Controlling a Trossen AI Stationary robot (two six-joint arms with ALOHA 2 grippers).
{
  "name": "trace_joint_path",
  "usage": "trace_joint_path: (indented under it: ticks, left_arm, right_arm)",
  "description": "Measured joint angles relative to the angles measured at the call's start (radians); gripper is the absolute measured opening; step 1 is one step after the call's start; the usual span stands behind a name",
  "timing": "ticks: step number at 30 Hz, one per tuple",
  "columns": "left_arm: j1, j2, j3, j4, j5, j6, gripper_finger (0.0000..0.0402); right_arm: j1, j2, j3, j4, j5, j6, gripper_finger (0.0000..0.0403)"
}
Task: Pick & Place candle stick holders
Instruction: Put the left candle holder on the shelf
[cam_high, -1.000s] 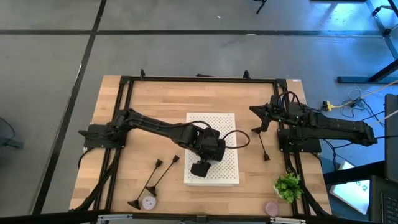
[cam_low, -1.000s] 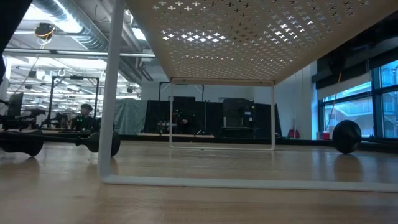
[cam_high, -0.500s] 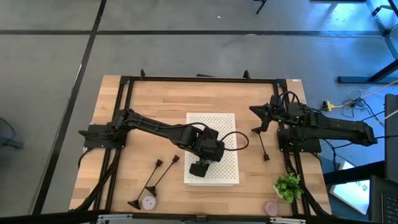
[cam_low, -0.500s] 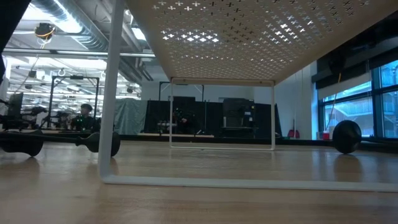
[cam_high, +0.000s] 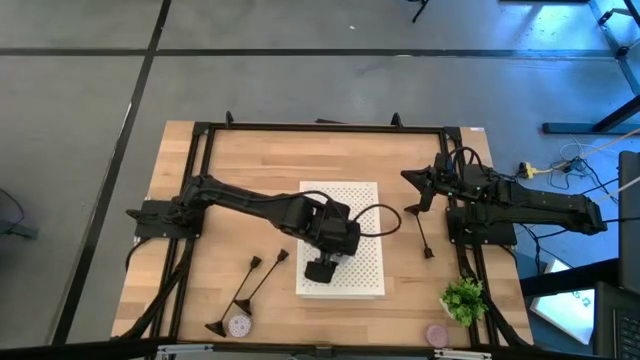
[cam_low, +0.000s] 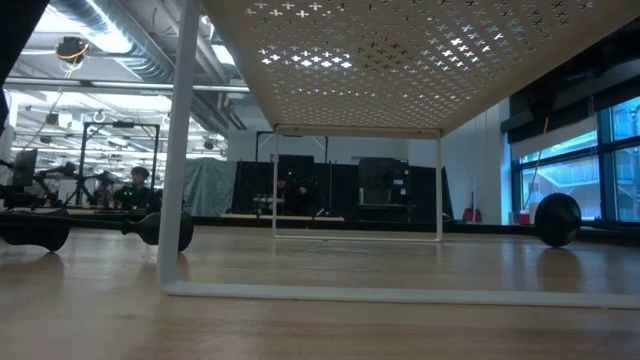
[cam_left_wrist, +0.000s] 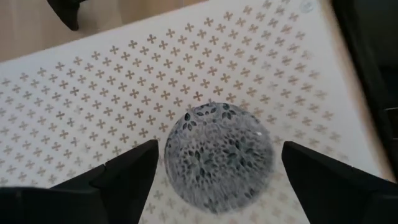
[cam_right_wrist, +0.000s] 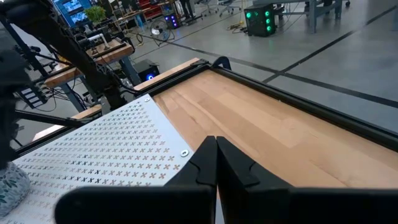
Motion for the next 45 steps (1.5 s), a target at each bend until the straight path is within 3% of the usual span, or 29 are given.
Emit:
trace_joint_path:
  ticks: [9, 14, 22, 27, 36, 41, 45]
  left_arm:
    - [-0.021, 0.000, 0.131, -0.261, 0.018, -0.114, 0.0353]
    - [-0.041, 0.000, 0.151, -0.404, 0.055, -0.253, 0.0353]
    - [-0.171, -0.031, 0.131, -0.399, 0.084, -0.435, 0.0351]
    - [-0.288, -0.066, 0.130, -0.400, -0.085, -0.513, 0.0351]
    - [-0.537, -0.114, 0.130, -0.399, -0.621, -0.665, 0.0351]
    - [-0.631, -0.115, 0.125, -0.398, -0.709, -0.781, 0.0351]
    - [-0.690, -0.116, 0.045, -0.399, -0.775, -0.903, 0.0351]
  right_arm:
    - [0.000, 0.000, 0.000, -0.009, 0.000, 0.000, 0.0001]
    - [0.000, 0.000, 0.000, -0.011, 0.000, 0.000, 0.0001]
    - [0.000, 0.000, 0.000, -0.011, 0.000, 0.000, 0.0001]
    - [0.000, 0.000, 0.000, -0.011, -0.001, 0.000, 0.0001]
    - [0.000, 0.000, 0.000, -0.011, 0.000, 0.000, 0.0001]
    - [0.000, 0.000, 0.000, -0.007, 0.000, 0.000, 0.0001]
    - [0.000, 0.000, 0.000, -0.007, 0.002, 0.000, 0.0001]
